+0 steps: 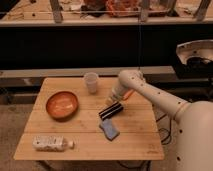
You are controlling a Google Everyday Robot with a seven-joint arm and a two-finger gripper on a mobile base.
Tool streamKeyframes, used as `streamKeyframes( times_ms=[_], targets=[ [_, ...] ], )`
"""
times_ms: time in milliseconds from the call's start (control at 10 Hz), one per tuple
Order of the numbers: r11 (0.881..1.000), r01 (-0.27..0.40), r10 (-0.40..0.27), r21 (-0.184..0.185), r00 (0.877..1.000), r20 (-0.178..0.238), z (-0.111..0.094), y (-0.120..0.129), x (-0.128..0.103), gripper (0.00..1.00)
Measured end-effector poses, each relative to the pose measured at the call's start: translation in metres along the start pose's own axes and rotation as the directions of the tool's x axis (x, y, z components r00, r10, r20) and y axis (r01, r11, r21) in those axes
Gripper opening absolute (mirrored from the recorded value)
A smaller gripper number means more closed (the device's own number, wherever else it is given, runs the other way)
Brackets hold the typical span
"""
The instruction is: Push the eraser across the table
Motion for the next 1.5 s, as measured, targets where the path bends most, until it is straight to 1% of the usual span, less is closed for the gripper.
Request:
streamKeyframes(
  times_ms=[300,500,700,1000,1200,1300,1500],
  targets=[
    [1.000,-0.002,0.002,0.002,1.000,-0.004,0.002,0.002,0.002,0.00],
    [1.000,-0.006,0.006,0.009,1.000,-0.020,0.009,0.010,-0.008,0.00],
    [1.000,-0.012,0.012,0.010,0.999,-0.033,0.014,0.014,-0.011,0.00],
    [0.999,-0.039,0.038,-0.006,0.998,-0.050,0.023,0.011,-0.006,0.00],
    [0.998,-0.059,0.057,-0.022,0.996,-0.067,0.033,0.012,-0.003,0.00],
    [0.997,-0.067,0.065,-0.026,0.995,-0.078,0.034,0.013,-0.001,0.00],
    [0.996,-0.088,0.085,-0.020,0.990,-0.109,0.033,0.020,0.003,0.00]
  ],
)
